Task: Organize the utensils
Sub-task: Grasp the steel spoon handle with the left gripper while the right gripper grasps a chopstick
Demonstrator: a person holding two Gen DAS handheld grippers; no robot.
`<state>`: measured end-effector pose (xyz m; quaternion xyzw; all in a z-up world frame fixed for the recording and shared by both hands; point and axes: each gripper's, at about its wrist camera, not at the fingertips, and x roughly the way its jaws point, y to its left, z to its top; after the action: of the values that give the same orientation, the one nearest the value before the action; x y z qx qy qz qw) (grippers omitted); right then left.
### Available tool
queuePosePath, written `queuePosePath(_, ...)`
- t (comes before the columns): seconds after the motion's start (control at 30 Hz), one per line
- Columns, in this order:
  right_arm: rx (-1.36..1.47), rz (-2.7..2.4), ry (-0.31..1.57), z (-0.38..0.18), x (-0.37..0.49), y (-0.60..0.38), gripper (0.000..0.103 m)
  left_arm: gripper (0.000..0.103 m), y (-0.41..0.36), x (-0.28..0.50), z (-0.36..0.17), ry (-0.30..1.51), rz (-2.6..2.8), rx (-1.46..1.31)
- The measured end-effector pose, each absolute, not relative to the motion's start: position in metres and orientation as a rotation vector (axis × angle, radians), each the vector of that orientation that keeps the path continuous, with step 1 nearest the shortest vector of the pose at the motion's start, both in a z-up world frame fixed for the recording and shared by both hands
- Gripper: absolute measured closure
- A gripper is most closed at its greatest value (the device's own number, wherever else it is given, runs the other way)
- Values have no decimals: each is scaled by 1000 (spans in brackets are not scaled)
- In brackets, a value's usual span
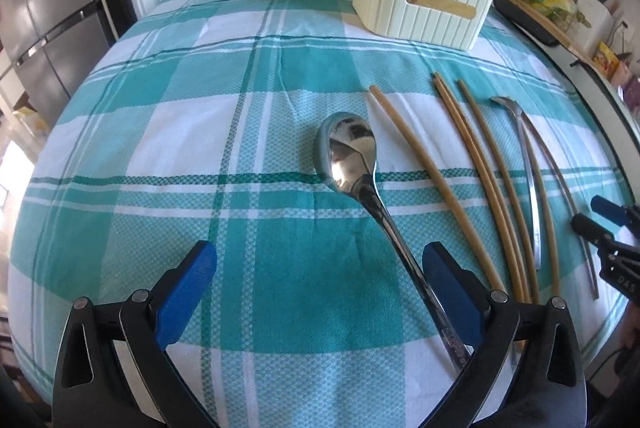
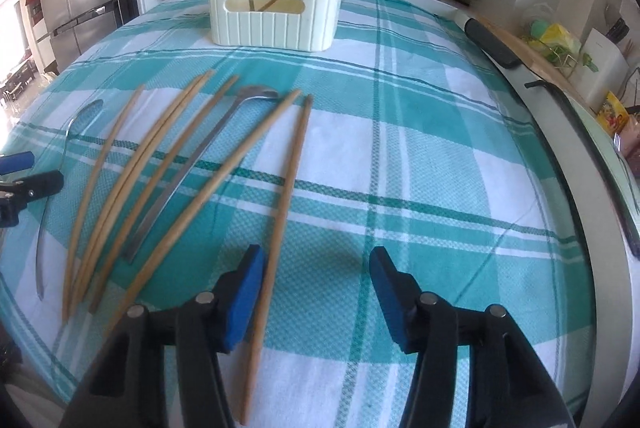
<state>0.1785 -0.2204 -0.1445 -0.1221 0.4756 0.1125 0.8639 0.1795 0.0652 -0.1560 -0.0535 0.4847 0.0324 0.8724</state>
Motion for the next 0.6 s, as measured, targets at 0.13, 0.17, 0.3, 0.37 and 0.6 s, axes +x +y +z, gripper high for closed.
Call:
queuePosePath(0.13, -235, 282, 1022, -146, 186, -223, 48, 1, 62, 193, -155, 1020, 45, -133)
queuePosePath(0.17, -234, 291, 1027, -146, 190, -223, 48, 1, 61, 196, -156, 1024, 38, -141)
queuePosePath(0.3, -260, 339, 1041, -147, 208, -214, 48, 13, 61, 205, -158, 1040, 13, -195)
queuePosePath(0.37, -265, 363, 1046, -148, 220, -210, 48, 15, 63, 207, -157, 1034, 12, -224)
queuePosePath(0.6, -286, 409, 1076, -150, 267, -190, 48, 27, 65, 225, -155, 1049, 21, -272)
